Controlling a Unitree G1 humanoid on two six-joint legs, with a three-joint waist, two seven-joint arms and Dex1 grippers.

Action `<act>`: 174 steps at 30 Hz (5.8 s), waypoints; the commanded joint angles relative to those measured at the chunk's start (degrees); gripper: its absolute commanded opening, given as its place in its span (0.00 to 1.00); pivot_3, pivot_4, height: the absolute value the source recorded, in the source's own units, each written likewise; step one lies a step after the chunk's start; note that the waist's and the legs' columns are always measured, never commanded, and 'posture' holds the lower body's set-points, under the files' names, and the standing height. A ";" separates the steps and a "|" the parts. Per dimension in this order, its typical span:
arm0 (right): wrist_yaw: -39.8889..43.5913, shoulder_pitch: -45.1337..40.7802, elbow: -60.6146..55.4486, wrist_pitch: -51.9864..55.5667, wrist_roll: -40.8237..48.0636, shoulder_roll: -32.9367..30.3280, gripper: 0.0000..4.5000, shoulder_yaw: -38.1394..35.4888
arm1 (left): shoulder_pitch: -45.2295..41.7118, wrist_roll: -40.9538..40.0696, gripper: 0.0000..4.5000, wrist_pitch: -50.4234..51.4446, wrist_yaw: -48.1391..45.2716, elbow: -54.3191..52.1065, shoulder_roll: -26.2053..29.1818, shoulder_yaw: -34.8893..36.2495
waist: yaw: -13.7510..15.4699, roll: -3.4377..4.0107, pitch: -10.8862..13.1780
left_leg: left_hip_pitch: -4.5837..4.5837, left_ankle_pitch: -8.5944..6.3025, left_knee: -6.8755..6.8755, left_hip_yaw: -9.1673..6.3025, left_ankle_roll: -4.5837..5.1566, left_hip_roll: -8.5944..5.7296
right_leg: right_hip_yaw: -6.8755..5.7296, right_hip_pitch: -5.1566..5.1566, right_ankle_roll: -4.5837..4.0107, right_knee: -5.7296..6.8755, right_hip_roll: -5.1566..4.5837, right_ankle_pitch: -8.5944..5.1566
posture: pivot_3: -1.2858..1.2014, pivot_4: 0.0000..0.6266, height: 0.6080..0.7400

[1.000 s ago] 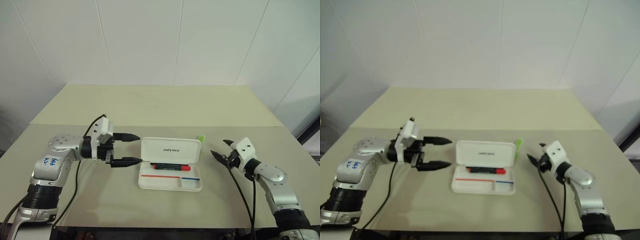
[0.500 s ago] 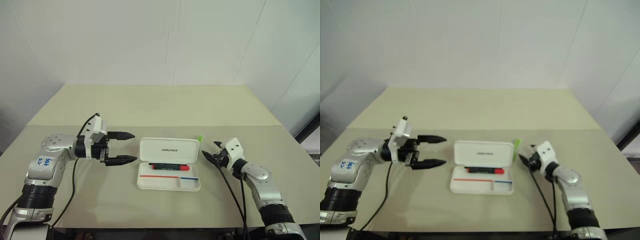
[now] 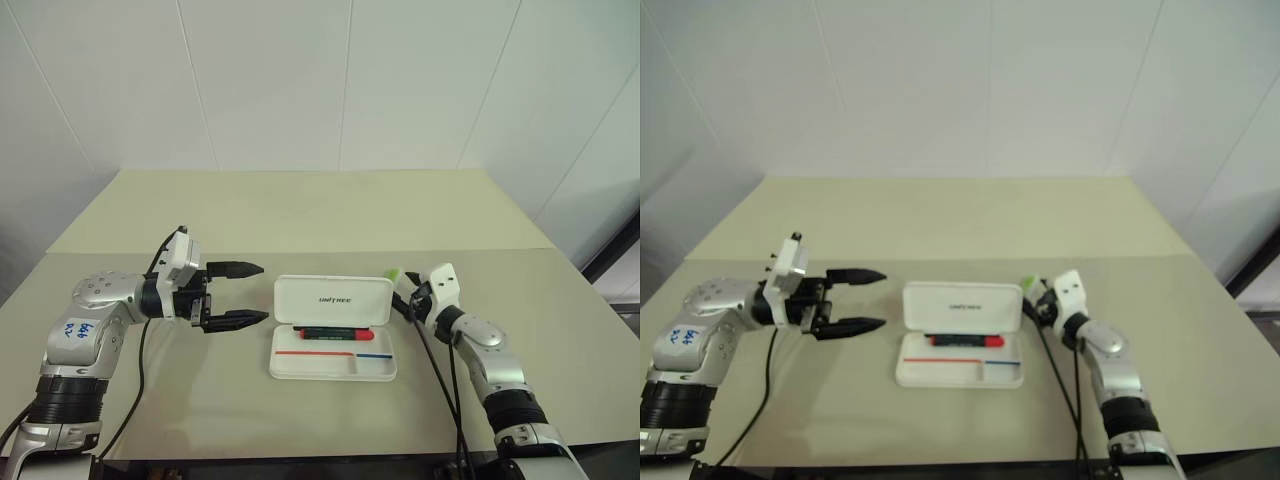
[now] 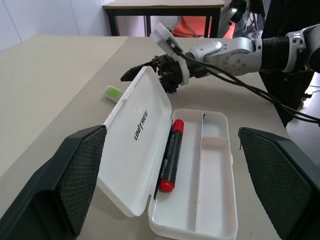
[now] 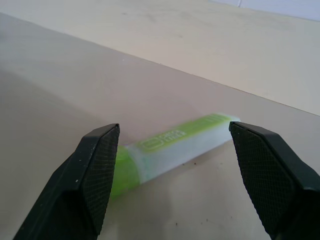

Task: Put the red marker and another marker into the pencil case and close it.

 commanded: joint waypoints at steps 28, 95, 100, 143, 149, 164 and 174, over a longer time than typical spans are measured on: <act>-11.35 -0.64 -3.23 12.53 -0.91 5.53 1.00 1.12 | -0.06 -0.98 1.00 -1.40 1.63 -2.29 0.17 0.53 | -1.21 -0.11 -0.07 | 0.14 0.01 -0.01 -0.03 -0.01 0.01 | 0.00 0.09 -0.03 0.04 0.01 0.00 | 0.52 0.24 1.00; -29.06 -1.16 -14.00 35.51 2.63 11.66 0.37 -2.51 | -1.38 -0.57 1.00 -2.22 2.72 -1.91 -1.11 -0.55 | 0.05 -0.26 -0.16 | 0.17 0.05 -0.90 -0.09 -0.10 0.08 | -0.11 -0.10 -0.35 -0.29 0.00 -0.22 | 0.52 0.24 1.00; -30.31 -1.70 -14.67 36.95 2.27 11.88 0.74 -2.76 | -1.57 -0.51 1.00 -2.44 2.69 -1.62 -1.13 -0.67 | -0.30 -0.26 -0.16 | 0.20 0.05 -0.89 -0.09 -0.10 0.10 | -0.11 -0.10 -0.37 -0.24 0.02 -0.23 | 0.52 0.24 1.00; -43.02 -6.46 -11.45 46.41 -1.00 12.95 0.99 -4.38 | -1.28 -0.69 1.00 -2.66 2.83 -2.20 -1.11 -0.50 | 0.23 -0.27 -0.17 | 0.14 0.10 -0.85 -0.10 -0.12 0.06 | -0.12 -0.18 -0.39 -0.20 -0.03 -0.22 | 0.52 0.24 1.00; -43.02 -6.16 -11.62 46.20 -1.13 12.64 0.99 -4.45 | -1.85 -0.50 1.00 -2.85 2.65 -1.56 -1.23 -0.74 | 0.27 -0.27 -0.17 | 0.13 0.10 -0.86 -0.10 -0.12 0.05 | -0.12 -0.18 -0.39 -0.22 -0.03 -0.23 | 0.52 0.24 1.00; -43.19 -5.59 -11.94 46.05 -1.35 11.88 0.31 -4.80 | -2.59 -0.41 1.00 -3.38 2.27 -0.49 -1.39 -1.26 | 0.86 -0.35 -0.22 | 0.12 0.08 -0.93 -0.27 -0.12 0.04 | -0.30 0.02 -0.39 -0.56 -0.10 -0.23 | 0.52 0.24 1.00; -42.39 -5.05 -12.19 45.26 -1.26 10.48 0.31 -4.91 | -2.48 -0.57 1.00 -3.54 2.43 -0.68 -1.42 -1.33 | 1.79 -0.37 -0.24 | 0.13 0.09 -0.91 -0.30 -0.12 0.04 | -0.34 0.09 -0.61 -0.62 -0.10 -0.33 | 0.52 0.24 1.00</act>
